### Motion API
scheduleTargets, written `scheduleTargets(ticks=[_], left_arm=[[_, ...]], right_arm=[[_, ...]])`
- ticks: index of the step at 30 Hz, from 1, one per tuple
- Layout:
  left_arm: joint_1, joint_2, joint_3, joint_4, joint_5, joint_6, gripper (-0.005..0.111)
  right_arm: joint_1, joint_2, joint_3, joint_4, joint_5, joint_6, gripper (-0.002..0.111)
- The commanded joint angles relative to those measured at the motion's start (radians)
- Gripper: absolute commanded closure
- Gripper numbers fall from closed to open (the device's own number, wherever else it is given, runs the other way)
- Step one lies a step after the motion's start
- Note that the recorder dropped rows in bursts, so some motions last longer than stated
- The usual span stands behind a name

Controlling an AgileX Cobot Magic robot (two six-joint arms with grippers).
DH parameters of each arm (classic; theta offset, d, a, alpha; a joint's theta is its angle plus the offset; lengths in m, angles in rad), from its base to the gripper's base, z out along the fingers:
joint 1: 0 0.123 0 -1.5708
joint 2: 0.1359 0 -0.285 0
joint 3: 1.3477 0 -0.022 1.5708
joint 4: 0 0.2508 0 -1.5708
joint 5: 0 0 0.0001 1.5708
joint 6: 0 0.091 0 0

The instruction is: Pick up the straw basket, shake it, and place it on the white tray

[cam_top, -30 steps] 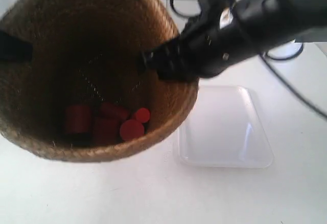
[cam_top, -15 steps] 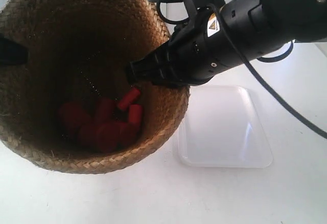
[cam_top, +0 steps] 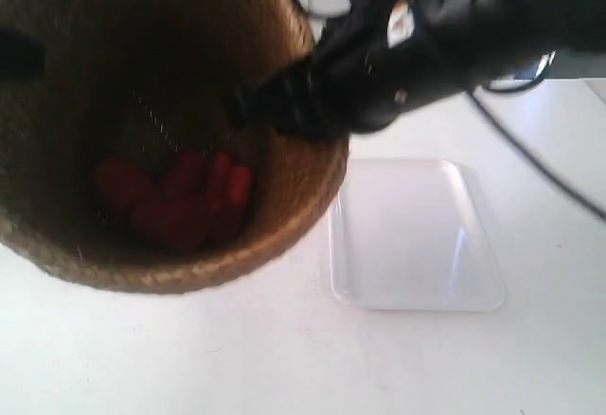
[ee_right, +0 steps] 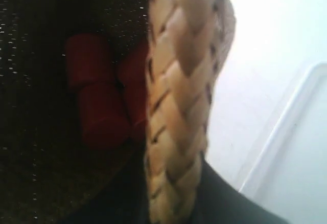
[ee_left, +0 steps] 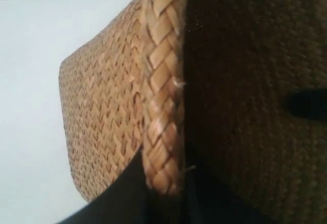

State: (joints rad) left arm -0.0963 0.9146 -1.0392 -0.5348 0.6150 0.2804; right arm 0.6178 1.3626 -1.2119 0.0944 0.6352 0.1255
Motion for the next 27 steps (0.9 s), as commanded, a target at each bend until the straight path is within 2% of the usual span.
scheduleTargets(ticks=[1, 3, 5, 8, 12, 24, 27], left_arm=[[-0.008, -0.090, -0.136, -0.124, 0.028, 0.118, 0.107], [-0.006, -0.048, -0.021, -0.054, 0.021, 0.014, 0.107], [-0.006, -0.032, 0.025, -0.033, -0.003, -0.043, 0.107], [-0.008, -0.032, 0.024, -0.088, -0.022, 0.059, 0.107], [-0.008, -0.029, 0.020, -0.025, 0.005, 0.047, 0.107], [-0.008, -0.031, 0.032, -0.023, -0.016, 0.024, 0.107], [-0.008, -0.031, 0.032, -0.023, -0.016, 0.011, 0.107]], right_arm=[[0.067, -0.157, -0.100, -0.048, -0.097, -0.062, 0.108], [0.061, -0.088, -0.005, -0.107, -0.113, 0.000, 0.108], [0.044, -0.026, 0.007, -0.106, -0.022, 0.061, 0.108], [0.060, 0.001, 0.013, -0.074, -0.003, 0.031, 0.108], [0.060, 0.003, 0.014, -0.083, 0.006, 0.031, 0.108], [0.060, 0.005, 0.014, -0.094, 0.012, 0.033, 0.108], [0.056, 0.003, 0.046, -0.094, -0.059, 0.046, 0.108]])
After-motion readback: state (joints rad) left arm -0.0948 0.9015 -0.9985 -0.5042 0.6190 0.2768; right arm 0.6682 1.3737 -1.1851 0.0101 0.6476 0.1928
